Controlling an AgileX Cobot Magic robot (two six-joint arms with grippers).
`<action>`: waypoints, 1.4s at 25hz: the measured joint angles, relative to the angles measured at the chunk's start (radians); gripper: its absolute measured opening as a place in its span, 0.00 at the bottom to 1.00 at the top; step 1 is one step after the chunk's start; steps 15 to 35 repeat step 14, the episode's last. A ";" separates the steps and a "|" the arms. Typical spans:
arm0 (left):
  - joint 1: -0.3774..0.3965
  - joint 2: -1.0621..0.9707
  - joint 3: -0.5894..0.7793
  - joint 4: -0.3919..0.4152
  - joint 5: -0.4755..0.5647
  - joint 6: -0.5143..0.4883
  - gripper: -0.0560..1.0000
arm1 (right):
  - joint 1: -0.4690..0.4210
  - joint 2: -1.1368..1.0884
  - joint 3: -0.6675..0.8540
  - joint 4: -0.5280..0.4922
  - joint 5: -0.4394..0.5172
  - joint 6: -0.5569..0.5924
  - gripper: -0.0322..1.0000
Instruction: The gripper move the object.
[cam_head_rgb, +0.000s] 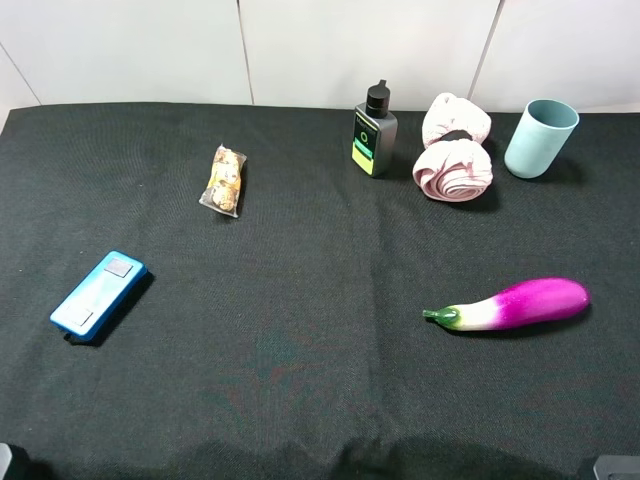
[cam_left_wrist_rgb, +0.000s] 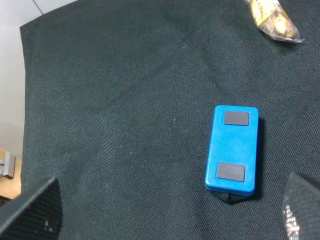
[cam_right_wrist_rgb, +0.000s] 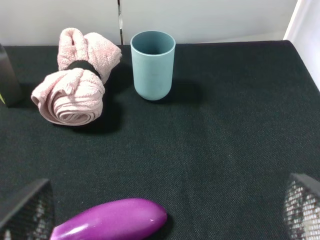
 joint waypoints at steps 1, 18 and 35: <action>0.000 0.000 0.000 0.000 0.000 0.000 0.94 | 0.000 0.000 0.000 0.000 0.000 0.000 0.70; 0.000 0.000 0.000 0.000 0.000 0.000 0.94 | 0.000 0.000 0.000 0.000 0.000 0.000 0.70; 0.000 0.000 0.000 0.000 0.000 0.000 0.94 | 0.000 0.000 0.000 0.000 0.000 0.000 0.70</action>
